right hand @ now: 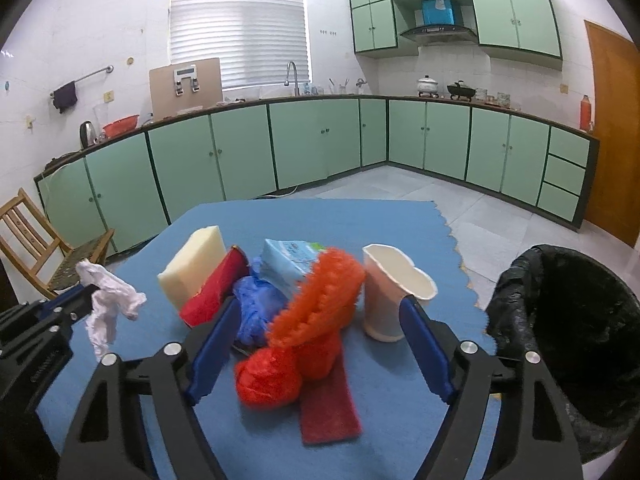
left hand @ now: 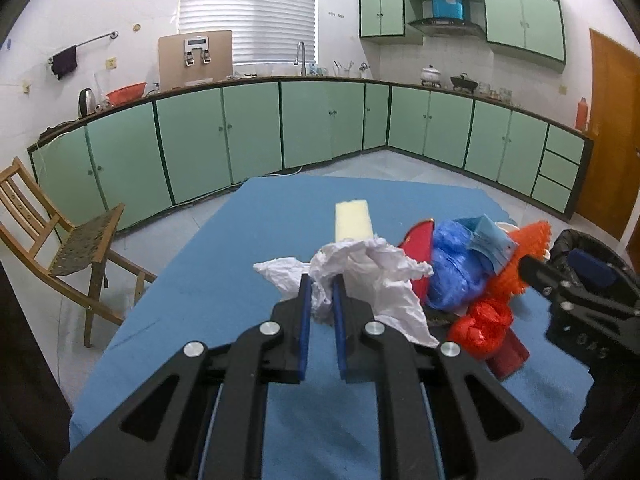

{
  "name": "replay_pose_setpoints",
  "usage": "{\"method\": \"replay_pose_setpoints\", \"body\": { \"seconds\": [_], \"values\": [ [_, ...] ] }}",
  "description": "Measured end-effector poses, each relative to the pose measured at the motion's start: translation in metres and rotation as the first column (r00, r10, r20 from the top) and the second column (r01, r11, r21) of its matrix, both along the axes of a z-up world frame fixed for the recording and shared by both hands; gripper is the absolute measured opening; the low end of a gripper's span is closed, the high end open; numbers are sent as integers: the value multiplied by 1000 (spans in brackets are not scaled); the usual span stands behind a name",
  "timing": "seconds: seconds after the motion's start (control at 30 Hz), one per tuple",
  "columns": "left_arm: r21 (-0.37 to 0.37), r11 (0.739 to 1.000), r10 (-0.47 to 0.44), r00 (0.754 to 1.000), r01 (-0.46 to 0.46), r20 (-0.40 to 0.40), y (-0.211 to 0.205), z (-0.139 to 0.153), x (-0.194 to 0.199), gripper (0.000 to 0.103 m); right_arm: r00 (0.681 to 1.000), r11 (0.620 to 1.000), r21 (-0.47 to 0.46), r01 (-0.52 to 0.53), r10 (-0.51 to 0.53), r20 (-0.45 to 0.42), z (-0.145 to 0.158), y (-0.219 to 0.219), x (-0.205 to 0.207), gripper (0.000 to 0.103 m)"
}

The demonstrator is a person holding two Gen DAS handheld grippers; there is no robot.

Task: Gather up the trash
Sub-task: 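Grasp another orange foam net with the right tool while the left tool holds tissue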

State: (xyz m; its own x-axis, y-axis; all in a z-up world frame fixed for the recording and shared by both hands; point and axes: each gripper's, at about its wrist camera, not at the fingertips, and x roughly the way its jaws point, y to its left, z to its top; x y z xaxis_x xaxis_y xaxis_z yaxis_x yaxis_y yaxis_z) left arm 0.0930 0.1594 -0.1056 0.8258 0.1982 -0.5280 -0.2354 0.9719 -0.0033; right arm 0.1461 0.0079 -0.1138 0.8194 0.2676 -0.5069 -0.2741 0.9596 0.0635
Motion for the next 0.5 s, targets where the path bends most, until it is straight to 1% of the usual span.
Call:
{"method": "replay_pose_setpoints", "body": {
  "seconds": [0.1,0.2,0.3,0.37,0.43,0.47,0.5],
  "values": [
    [-9,1000,-2,1000,2,5,6,2,2,9,1000,1000,-17,-10,10,-24,-6,8,8,68],
    [-14,1000,-8,1000,8,7,8,2,4,9,999,1000,-12,-10,10,-53,-13,10,14,60],
    [-22,1000,-13,1000,13,8,10,0,4,9,996,999,13,-40,41,-76,-16,8,17,45],
    [-26,999,-18,1000,18,9,11,-1,4,9,996,998,12,-53,54,-72,-17,6,16,39],
    [-28,999,-25,1000,25,10,12,-2,4,9,995,998,15,-66,67,-71,-15,6,15,26],
    [-29,999,-29,1000,29,11,12,-2,4,9,995,997,21,-72,73,-72,-14,5,14,23],
    [-29,999,-31,999,31,12,11,-1,4,9,995,997,21,-71,73,-69,-13,4,13,18]
  ]
}}
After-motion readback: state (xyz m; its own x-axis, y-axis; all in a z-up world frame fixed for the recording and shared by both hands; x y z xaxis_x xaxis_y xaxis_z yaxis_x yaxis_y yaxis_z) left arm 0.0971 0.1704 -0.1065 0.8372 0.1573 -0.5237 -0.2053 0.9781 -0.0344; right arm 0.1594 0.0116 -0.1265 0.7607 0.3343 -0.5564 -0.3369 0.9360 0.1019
